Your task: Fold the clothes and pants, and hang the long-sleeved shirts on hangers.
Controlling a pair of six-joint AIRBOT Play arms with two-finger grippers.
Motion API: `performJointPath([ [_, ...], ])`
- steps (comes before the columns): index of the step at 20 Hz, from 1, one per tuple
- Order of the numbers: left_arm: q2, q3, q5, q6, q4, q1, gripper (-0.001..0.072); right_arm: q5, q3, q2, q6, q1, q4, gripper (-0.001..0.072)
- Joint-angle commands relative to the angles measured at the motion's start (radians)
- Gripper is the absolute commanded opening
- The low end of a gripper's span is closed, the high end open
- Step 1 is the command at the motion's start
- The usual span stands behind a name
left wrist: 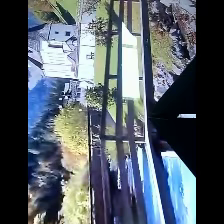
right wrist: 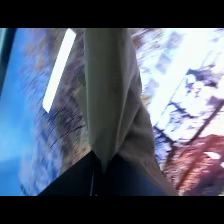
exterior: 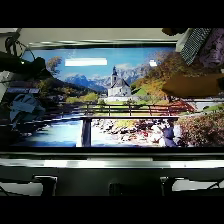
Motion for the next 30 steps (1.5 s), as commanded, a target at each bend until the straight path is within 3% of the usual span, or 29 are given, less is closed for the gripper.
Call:
performJointPath([
  [1, 0.0, 0.0, -0.002, 0.0, 0.0, 0.018, 0.0018, 0.153, -0.003, 0.014, 0.163, -0.103, -0.169, 0.0029],
  [7, 0.0, 0.0, -0.002, 0.0, 0.0, 0.05, 0.0018, 0.339, -0.157, 0.119, 0.305, -0.118, -0.569, 0.003],
  [12, 0.0, 0.0, -0.002, 0.0, 0.0, 0.05, 0.0018, 0.337, -0.409, 0.24, 0.417, -0.118, -0.678, 0.0032],
  [16, 0.0, 0.0, -0.002, -0.001, 0.0, 0.05, 0.0018, 0.356, -0.533, 0.3, 0.439, -0.118, -0.743, 0.0032],
  [27, 0.0, 0.0, -0.002, -0.001, 0.0, 0.047, 0.0018, 0.528, -0.628, 0.317, 0.459, -0.118, -0.914, 0.0035],
  [28, 0.0, 0.0, -0.002, -0.001, 0.0, 0.047, 0.0018, 0.529, -0.636, 0.317, 0.459, -0.118, -0.921, 0.0057],
  [30, 0.0, 0.0, -0.002, 0.0, 0.0, 0.046, 0.0018, 0.509, -0.645, 0.317, 0.458, -0.118, -0.926, 0.0232],
])
